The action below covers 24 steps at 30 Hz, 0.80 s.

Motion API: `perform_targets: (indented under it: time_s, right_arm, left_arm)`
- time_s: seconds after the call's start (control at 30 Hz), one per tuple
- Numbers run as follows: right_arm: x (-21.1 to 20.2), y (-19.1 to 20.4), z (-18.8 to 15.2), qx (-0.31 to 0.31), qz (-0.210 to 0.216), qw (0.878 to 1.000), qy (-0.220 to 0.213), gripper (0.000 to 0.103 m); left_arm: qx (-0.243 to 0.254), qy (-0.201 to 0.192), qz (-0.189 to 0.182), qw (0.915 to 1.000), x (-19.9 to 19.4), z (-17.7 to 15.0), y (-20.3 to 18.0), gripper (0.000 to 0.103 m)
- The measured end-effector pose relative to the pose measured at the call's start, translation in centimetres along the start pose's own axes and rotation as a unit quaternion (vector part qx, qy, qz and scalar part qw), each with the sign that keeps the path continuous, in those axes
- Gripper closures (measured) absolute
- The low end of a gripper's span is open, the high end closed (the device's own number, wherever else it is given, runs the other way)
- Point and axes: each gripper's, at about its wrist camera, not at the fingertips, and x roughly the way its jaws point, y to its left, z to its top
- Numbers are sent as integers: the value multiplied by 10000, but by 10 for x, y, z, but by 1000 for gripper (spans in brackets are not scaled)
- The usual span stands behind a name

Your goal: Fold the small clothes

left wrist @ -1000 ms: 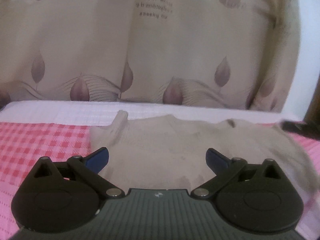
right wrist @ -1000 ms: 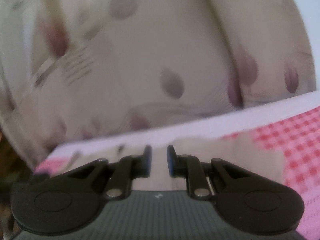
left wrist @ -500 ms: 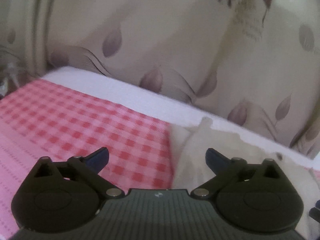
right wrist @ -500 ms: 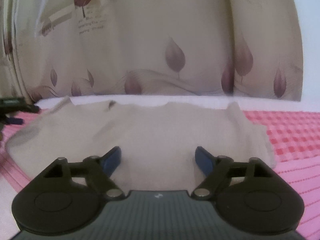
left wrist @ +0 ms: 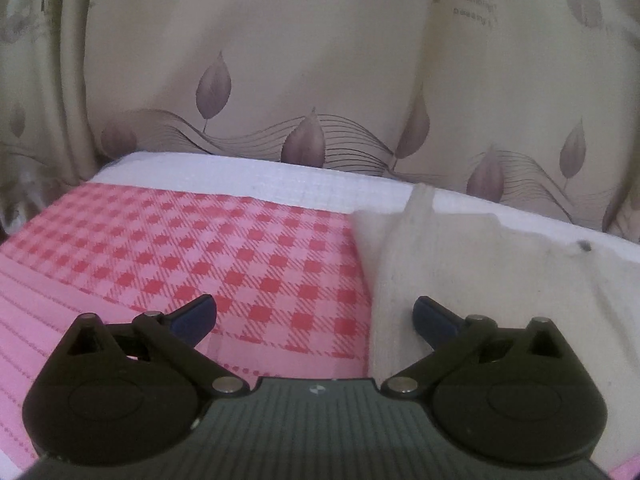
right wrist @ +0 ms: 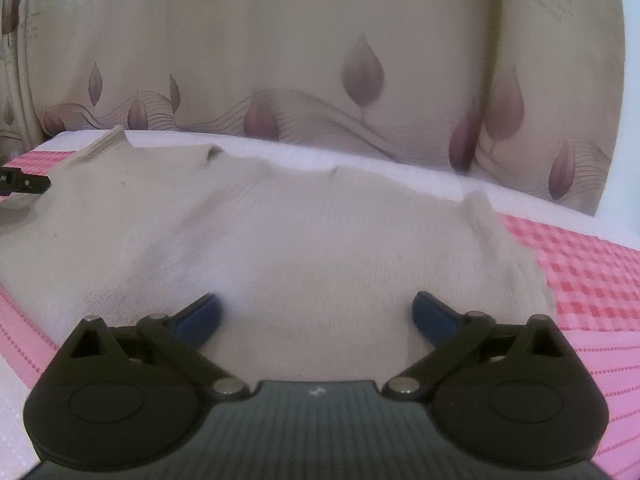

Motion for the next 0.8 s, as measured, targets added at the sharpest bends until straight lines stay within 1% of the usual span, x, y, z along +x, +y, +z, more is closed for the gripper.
perform_targets:
  time_s: [0.13,0.27,0.8]
  right_arm:
    - [-1,0,1,-13,8,10000,-7,0]
    - [-1,-1,1,-14,21,10000,-3,0]
    - [0,2,2,-94,-42,9999,22,0]
  left_arm:
    - [-263,79,-98,9996,1,-1,9,0]
    - [-427,87,-92,9990,1,-1,14,0]
    - [-152,-35,104,9998,-3,-2,4,0]
